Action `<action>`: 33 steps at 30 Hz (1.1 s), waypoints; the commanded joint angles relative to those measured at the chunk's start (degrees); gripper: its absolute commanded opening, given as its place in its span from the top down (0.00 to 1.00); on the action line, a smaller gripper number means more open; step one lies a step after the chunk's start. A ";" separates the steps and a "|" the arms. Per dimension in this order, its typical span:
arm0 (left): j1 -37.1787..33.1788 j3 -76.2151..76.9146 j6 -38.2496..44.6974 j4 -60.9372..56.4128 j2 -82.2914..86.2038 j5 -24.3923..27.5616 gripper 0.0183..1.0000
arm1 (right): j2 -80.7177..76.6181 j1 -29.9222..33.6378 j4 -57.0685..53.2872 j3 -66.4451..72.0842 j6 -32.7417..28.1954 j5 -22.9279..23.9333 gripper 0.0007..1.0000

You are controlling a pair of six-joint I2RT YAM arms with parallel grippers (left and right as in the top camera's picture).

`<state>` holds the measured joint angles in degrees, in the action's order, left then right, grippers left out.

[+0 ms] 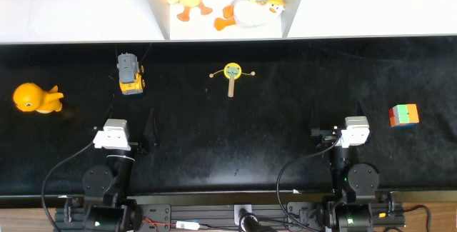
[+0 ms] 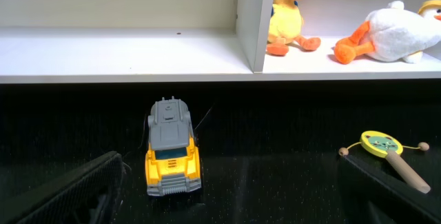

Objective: Store Toys

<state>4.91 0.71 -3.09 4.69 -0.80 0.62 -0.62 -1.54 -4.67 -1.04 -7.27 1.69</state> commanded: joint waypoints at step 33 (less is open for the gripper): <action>-9.62 30.91 -0.59 24.48 -33.73 -6.45 0.01 | 0.37 0.07 0.31 0.79 0.46 -0.42 0.00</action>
<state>-0.71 24.77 -6.28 27.35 -27.44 -6.37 -0.62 -1.54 -4.69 -1.04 -7.27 1.69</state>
